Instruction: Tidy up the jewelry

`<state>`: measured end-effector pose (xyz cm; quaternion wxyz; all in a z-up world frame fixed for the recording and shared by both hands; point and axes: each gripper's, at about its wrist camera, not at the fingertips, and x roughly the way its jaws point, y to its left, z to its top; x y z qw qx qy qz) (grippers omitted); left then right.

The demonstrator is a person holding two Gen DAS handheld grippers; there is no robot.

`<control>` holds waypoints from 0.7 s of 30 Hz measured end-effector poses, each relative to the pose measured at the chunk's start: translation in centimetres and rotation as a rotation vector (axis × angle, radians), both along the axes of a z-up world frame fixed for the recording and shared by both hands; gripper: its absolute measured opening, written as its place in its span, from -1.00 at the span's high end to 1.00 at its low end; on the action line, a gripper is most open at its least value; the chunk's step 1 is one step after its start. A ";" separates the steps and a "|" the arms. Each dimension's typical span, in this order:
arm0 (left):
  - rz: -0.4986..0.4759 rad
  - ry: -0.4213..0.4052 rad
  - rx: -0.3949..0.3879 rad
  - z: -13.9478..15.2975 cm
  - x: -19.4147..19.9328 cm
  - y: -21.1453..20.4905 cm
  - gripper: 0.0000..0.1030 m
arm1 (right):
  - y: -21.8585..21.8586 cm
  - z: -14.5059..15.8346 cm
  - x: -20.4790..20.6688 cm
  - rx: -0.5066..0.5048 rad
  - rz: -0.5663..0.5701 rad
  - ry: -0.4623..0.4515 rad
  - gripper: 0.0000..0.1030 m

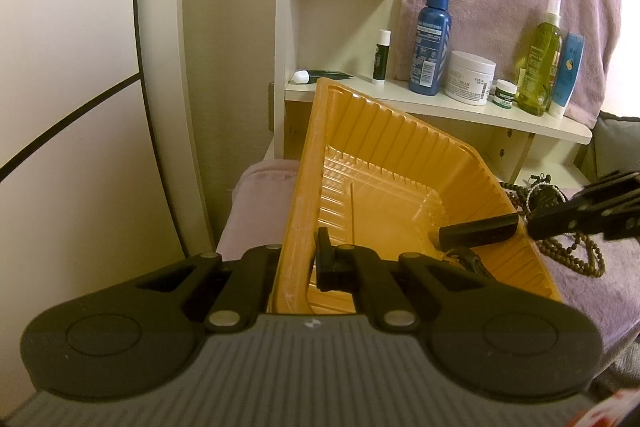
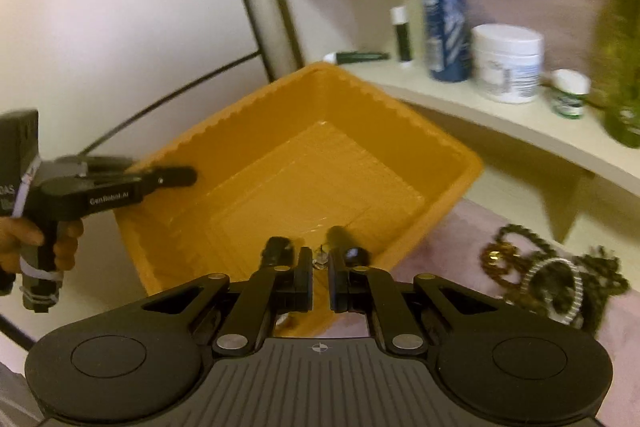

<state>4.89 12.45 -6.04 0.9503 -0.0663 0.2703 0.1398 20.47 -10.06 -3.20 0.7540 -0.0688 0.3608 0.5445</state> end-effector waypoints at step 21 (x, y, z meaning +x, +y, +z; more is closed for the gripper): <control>0.000 0.002 -0.001 0.0 0.0 0.0 0.93 | 2.6 -1.5 -0.2 -0.087 0.026 -0.050 0.78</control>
